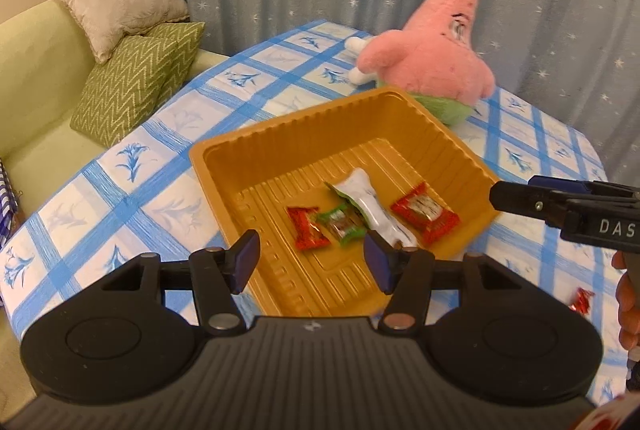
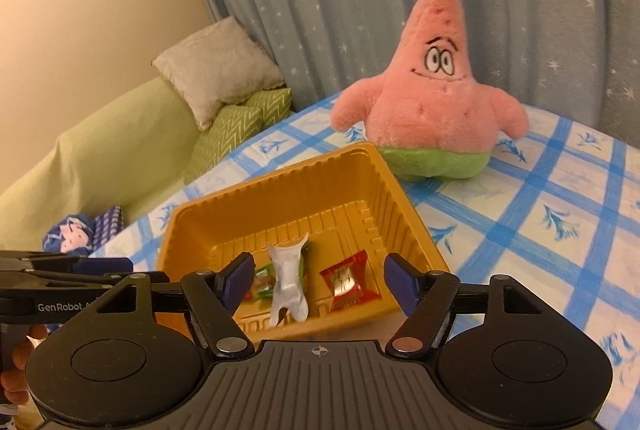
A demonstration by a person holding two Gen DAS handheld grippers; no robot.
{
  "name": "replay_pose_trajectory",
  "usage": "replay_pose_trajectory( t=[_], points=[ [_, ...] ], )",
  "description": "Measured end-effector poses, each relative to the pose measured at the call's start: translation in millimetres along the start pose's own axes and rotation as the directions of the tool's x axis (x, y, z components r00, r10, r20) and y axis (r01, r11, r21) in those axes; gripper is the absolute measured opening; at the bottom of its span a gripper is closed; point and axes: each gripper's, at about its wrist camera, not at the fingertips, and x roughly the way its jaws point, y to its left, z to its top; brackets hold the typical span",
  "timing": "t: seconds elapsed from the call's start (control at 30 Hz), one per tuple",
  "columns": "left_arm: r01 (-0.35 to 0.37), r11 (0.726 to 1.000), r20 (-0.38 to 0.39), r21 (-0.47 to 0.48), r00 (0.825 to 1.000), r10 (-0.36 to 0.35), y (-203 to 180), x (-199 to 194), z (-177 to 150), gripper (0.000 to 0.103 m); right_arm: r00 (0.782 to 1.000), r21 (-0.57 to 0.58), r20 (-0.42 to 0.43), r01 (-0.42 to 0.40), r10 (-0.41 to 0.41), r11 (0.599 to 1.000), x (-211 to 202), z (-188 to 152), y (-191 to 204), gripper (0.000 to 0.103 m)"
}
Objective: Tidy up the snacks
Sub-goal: 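Move both open tools from the tray back toward the remaining snacks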
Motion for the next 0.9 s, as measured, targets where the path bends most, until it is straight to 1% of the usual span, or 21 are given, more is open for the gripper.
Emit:
replay_pose_trajectory(
  t=[0.2,0.37,0.67,0.9],
  points=[
    [0.047,0.998,-0.001,0.03,0.999,-0.047,-14,-23,-18,0.055,1.0,0.041,0.018,0.017,-0.018,0.999,-38,-20,-5,0.074],
    [0.092,0.994,-0.011,0.061,0.996,-0.091,-30,-38,-35,0.055,0.998,0.085,0.028,0.049,-0.051,0.995,-71,-39,-15,0.074],
    [0.148,0.982,-0.048,0.115,0.988,-0.144,-63,-53,-64,0.055,0.991,0.131,0.03,0.125,-0.13,0.983,-124,-73,-32,0.075],
    [0.187,0.97,-0.085,0.155,0.981,-0.176,-87,-60,-86,0.055,0.985,0.163,0.017,0.167,-0.172,0.972,-156,-96,-41,0.075]
  ],
)
